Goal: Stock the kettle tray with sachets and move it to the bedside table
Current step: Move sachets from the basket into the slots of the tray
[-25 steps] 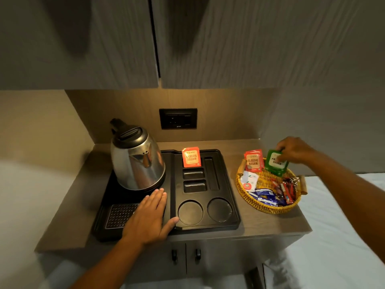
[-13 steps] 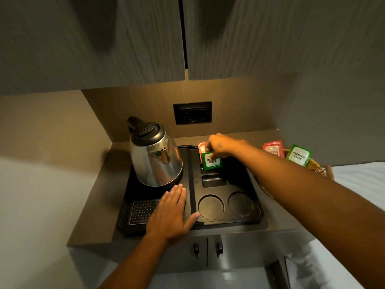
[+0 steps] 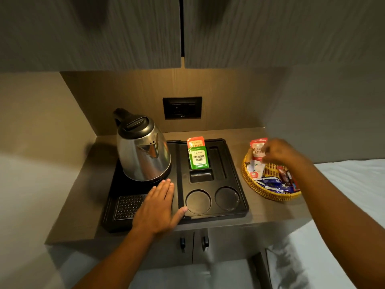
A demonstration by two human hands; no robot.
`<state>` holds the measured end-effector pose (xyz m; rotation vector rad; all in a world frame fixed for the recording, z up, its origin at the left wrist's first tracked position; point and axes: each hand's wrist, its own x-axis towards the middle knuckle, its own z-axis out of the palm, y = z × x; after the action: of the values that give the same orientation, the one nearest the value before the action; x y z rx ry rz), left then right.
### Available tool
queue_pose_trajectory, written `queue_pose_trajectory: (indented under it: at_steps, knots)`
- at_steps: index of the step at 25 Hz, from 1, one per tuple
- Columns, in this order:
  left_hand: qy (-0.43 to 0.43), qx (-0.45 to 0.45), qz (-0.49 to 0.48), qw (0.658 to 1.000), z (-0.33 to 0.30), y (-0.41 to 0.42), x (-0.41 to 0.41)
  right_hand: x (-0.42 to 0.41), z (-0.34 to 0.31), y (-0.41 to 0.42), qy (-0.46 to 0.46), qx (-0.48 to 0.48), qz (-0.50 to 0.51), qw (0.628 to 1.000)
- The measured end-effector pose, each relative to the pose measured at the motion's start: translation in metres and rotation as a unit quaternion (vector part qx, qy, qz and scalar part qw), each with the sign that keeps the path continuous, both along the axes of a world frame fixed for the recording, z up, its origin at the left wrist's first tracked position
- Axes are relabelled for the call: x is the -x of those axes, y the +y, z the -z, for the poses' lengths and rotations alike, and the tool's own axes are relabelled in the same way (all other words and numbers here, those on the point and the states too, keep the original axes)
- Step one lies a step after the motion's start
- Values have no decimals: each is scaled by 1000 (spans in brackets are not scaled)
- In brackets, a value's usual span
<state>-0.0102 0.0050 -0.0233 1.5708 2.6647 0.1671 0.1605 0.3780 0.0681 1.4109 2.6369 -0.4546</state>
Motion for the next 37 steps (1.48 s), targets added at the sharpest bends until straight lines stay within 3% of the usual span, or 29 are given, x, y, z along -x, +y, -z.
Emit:
queue_pose_trajectory:
  at_steps: [2, 7, 13, 17, 22, 26, 30, 31, 33, 35, 37]
  knots:
    - [0, 4, 0, 1000, -2, 0, 0, -14, 16, -6, -53, 45, -11, 998]
    - [-2, 10, 2, 1000, -6, 0, -2, -16, 27, -17, 49, 75, -4, 996]
    - [-3, 9, -1, 1000, -6, 0, -2, -39, -9, -19, 53, 43, -12, 998]
    - [0, 19, 0, 1000, -5, 0, 0, 0, -44, -52, 88, -3, -113, 990]
    - [-12, 12, -5, 1000, -6, 1, -1, 82, 1, -118, 62, 36, -221, 973]
    - [-5, 5, 0, 1000, -2, -1, 2, 103, 31, -130, 29, 62, -225, 972]
    - [6, 3, -6, 1000, 2, 1, 1, 71, 22, -95, 110, 27, -148, 983]
    - [6, 2, -3, 1000, 2, 1, 1, 50, 19, -77, 97, 2, -130, 987]
    - [7, 2, -4, 1000, 1, 1, 2, 2, 16, -39, -18, -31, -108, 994]
    - [6, 0, -7, 1000, -1, 1, 1, -38, 16, -14, -150, -23, -94, 984]
    - [3, 3, -7, 1000, -1, 1, 0, -55, 21, -7, -195, 3, -118, 974]
